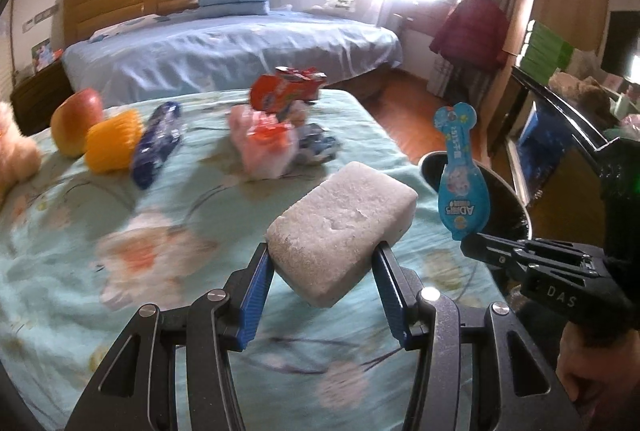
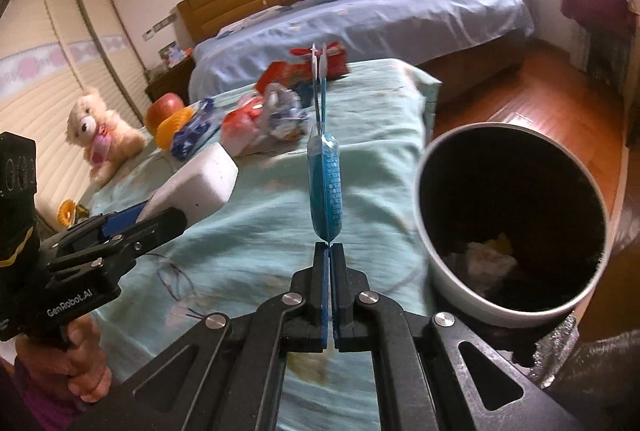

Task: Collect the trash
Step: 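Carry the toothbrush and sponge over the trash bin with both tools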

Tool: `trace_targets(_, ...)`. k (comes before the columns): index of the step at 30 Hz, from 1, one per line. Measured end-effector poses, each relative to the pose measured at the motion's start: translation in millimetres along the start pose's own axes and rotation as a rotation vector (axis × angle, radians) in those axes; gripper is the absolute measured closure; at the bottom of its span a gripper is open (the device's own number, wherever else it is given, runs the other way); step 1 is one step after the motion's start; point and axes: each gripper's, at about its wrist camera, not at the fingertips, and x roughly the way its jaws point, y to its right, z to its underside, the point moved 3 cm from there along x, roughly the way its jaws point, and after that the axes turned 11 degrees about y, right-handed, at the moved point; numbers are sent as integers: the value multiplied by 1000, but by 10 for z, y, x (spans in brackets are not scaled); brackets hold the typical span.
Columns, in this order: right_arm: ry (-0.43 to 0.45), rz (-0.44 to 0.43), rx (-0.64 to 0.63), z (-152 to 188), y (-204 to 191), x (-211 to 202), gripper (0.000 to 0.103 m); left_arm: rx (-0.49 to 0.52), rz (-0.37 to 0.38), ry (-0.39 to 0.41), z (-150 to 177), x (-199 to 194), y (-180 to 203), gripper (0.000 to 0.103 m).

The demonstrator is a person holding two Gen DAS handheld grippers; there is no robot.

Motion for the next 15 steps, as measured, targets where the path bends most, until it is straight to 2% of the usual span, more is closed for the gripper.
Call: trace_targets(15, 22, 96, 88, 21, 642, -220, 103, 62, 54, -29, -77, 439, 568, 54)
